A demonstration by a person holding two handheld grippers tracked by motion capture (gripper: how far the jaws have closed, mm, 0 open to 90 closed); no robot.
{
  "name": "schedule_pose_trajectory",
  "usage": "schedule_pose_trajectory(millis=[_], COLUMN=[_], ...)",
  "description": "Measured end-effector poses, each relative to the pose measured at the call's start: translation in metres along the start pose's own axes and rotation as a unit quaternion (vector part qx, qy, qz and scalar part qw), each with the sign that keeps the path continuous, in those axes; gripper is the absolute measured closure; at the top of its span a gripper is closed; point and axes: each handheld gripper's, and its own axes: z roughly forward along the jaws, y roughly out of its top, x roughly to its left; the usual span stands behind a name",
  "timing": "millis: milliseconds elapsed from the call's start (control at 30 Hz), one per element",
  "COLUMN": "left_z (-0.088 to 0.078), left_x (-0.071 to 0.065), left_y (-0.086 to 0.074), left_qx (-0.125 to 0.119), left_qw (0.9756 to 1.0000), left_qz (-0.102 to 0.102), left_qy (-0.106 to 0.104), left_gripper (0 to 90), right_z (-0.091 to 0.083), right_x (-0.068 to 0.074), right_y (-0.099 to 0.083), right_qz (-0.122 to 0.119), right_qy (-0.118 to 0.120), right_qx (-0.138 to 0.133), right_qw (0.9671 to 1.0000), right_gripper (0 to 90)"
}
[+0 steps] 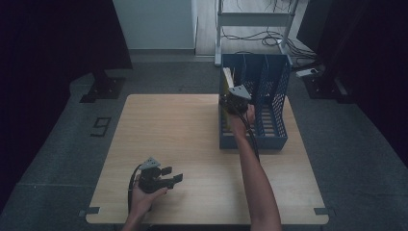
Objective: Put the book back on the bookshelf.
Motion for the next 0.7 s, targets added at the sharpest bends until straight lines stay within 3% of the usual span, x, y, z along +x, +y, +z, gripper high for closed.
schedule_pose_trajectory(millis=[267,700], left_z=[-0.001,-0.002], left_x=[0.001,0.000], left_y=[0.000,0.001], left_qx=[-0.002,-0.002], left_qw=[1.0000,1.0000], left_qz=[0.000,0.001], left_qy=[0.002,0.005], left_gripper=[34.6,34.5], right_z=[-0.013,-0.043], right_x=[0.000,0.004], right_y=[-0.002,-0.011], right_qz=[0.008,0.004], right_qy=[0.001,0.038], right_qx=[-0.005,-0.003], right_qw=[1.0000,0.9993], right_gripper=[43.4,41.8])
